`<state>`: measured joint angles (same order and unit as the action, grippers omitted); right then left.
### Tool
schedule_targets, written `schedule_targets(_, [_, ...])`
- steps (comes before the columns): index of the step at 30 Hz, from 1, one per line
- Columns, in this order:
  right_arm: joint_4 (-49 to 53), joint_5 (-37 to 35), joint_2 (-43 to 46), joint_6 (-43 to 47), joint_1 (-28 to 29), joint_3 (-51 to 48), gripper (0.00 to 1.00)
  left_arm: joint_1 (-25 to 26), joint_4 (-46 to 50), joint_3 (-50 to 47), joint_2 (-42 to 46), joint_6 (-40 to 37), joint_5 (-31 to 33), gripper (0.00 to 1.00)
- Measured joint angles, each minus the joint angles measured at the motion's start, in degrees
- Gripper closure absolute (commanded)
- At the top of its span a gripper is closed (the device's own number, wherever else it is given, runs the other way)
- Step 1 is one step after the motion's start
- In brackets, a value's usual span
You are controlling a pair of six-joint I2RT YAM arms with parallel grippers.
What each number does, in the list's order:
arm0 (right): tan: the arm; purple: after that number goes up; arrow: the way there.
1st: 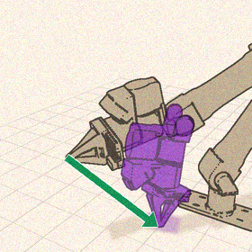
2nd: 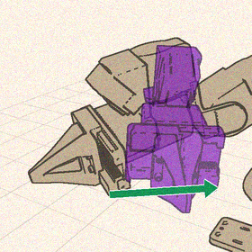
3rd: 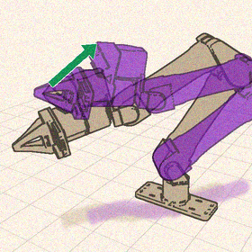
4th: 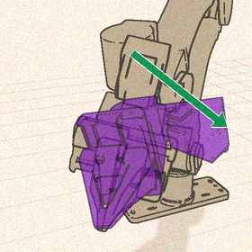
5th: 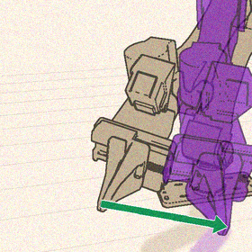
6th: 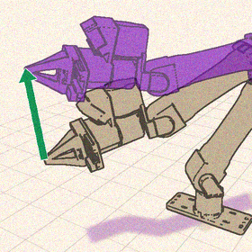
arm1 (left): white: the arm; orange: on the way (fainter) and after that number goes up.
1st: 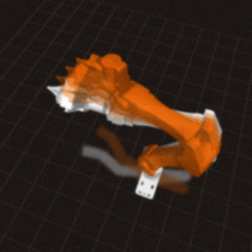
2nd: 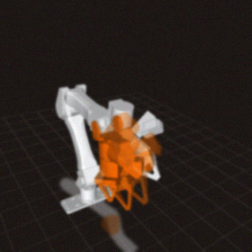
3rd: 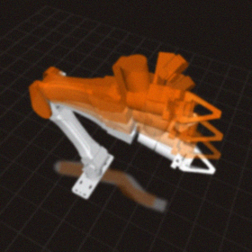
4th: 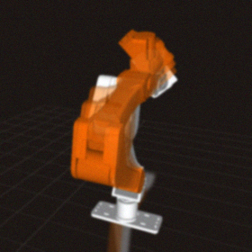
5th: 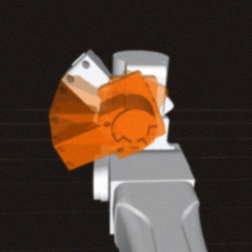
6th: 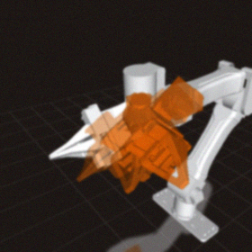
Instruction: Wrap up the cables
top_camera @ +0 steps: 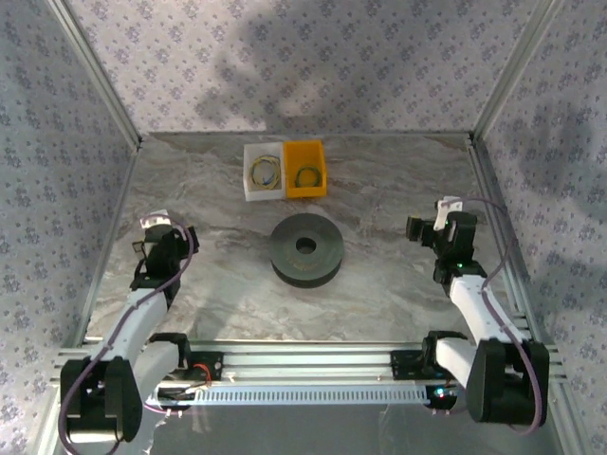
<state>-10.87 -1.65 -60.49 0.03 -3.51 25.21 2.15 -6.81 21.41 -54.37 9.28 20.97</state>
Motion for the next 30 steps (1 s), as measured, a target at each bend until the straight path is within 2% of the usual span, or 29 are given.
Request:
schedule_targets(6, [-9.92,-0.76,-12.52,-2.03,0.17,-2.89,0.00,-0.59,-10.12,-4.07,-7.89,-0.90,0.46,0.00])
schedule_targets(12, [-15.15,-0.07,-20.17,-1.62,0.44,1.07,0.00,-1.81,-22.10,-4.48,-15.50,-1.79,-4.66,0.00])
schedule_targets(15, [-20.02,-0.04,-23.15,-0.94,0.48,2.08,0.00,-2.03,-23.21,-0.48,-22.27,-2.32,-7.76,0.00])
schedule_targets(20, [-26.99,-0.07,-25.24,-0.17,0.72,-0.26,0.00,-2.05,-23.91,6.10,-27.32,-4.17,-11.32,0.00])
schedule_targets(24, [-29.68,-0.07,-26.21,0.48,1.44,-2.03,0.00,-2.12,-35.65,2.91,-32.04,-5.22,-12.02,0.00])
schedule_targets(30, [-32.17,-0.07,-26.29,0.87,1.57,-2.14,0.00,-2.16,-37.62,0.52,-34.23,-5.25,-11.98,0.00])
